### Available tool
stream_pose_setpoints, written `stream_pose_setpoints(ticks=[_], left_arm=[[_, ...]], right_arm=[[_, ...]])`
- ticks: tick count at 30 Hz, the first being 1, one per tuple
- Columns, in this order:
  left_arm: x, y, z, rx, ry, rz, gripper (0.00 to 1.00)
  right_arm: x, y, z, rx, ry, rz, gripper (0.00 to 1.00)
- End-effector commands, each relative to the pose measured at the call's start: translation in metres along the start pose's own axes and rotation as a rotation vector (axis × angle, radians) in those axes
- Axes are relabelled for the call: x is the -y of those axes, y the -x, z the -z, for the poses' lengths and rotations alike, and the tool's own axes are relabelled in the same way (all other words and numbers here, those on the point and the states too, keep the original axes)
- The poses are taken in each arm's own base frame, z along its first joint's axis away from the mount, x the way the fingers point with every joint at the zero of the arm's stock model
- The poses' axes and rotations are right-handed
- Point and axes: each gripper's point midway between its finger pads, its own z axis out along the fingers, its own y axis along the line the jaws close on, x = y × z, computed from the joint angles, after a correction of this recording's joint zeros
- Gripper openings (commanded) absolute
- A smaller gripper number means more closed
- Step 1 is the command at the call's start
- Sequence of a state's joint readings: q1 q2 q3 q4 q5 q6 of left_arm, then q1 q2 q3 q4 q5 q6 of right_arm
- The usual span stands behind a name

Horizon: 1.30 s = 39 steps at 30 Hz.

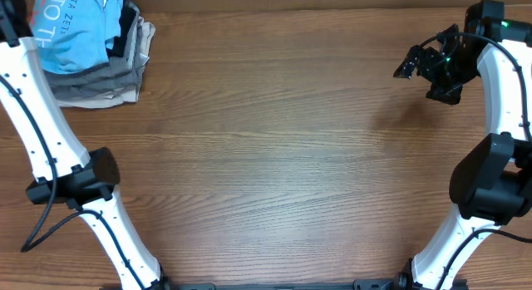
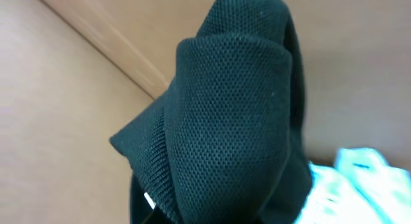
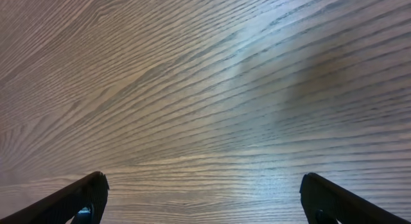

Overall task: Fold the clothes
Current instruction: 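Carry the bundle with the left gripper onto the clothes stack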

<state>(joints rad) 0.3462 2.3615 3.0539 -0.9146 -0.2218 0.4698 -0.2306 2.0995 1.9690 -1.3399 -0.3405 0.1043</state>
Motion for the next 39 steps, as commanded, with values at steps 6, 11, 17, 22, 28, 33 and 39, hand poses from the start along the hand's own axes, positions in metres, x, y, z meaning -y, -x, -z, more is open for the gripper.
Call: stream_pose_setpoints(ticks=[6,11,17,22,28,33,39], left_arm=[[-0.023,-0.053,-0.057,-0.044,0.034,-0.073,0.04],[-0.012,-0.08,-0.082,-0.046,-0.029,-0.067,0.04],[0.027,-0.069,-0.082,-0.007,-0.144,-0.011,0.04],[0.073,-0.062,-0.077,-0.018,-0.238,-0.017,0.04],[0.126,-0.092,-0.09,-0.107,-0.316,-0.046,0.04],[0.167,-0.107,-0.089,-0.148,-0.412,-0.063,0.12],[0.227,-0.106,-0.06,-0.178,-0.62,-0.053,0.45]], right_arm=[[-0.021,-0.004,0.0,0.006,0.01,0.051,0.99],[-0.032,-0.002,-0.003,0.018,0.017,0.079,0.98],[-0.039,-0.002,-0.005,0.024,0.021,0.1,0.98],[-0.04,-0.002,-0.005,0.023,0.022,0.102,0.98],[-0.04,-0.003,-0.005,0.02,0.021,0.101,0.98],[-0.041,0.0,-0.005,0.031,0.023,0.106,0.98],[-0.041,0.002,-0.005,0.041,0.026,0.109,0.98]])
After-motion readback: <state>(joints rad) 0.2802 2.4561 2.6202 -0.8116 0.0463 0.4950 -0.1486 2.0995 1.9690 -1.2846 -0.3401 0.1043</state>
